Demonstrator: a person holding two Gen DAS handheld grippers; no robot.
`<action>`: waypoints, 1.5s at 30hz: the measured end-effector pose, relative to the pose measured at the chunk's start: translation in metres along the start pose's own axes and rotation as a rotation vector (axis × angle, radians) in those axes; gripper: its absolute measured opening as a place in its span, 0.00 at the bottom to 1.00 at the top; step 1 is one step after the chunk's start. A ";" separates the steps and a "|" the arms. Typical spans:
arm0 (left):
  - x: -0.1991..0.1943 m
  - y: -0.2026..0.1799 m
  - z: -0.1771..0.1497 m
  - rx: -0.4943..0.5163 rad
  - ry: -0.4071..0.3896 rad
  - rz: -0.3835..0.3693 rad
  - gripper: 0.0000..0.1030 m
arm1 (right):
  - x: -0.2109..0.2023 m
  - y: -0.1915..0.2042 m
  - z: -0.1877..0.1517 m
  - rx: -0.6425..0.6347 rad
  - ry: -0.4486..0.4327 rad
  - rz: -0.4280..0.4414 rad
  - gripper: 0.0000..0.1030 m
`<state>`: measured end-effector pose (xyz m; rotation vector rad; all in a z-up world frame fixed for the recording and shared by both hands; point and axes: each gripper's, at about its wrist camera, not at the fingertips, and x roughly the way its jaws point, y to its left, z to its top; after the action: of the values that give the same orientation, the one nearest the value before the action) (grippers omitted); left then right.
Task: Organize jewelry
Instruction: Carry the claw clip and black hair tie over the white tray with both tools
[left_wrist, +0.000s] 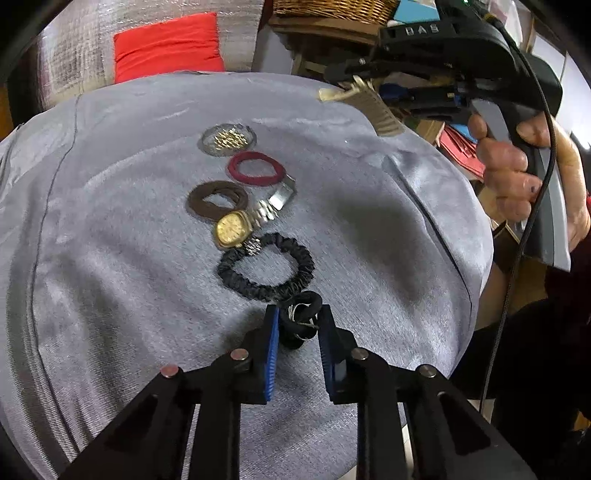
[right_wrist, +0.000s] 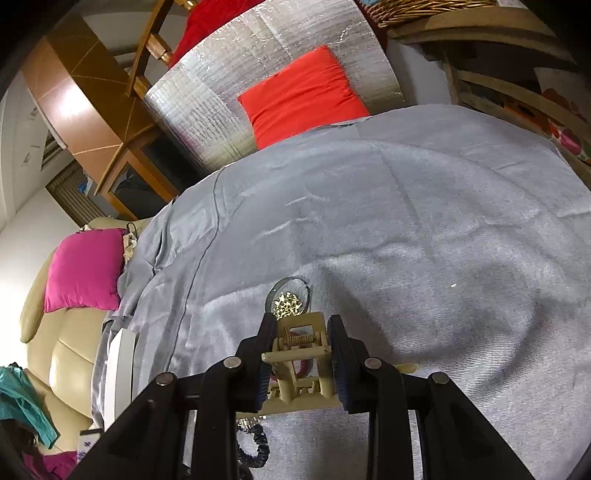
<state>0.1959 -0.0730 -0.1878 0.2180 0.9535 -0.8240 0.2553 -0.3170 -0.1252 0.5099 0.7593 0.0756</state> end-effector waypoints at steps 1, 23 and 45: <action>-0.003 0.001 0.001 -0.006 -0.006 0.003 0.21 | 0.001 0.002 -0.001 -0.006 0.000 0.005 0.29; -0.206 0.145 -0.065 -0.584 -0.449 0.755 0.20 | 0.056 0.156 -0.043 -0.154 0.060 0.164 0.30; -0.209 0.276 -0.149 -0.995 -0.406 0.916 0.20 | 0.250 0.446 -0.083 0.062 0.469 0.531 0.30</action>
<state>0.2316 0.3007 -0.1588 -0.3592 0.6653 0.4749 0.4320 0.1694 -0.1271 0.7564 1.0674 0.6858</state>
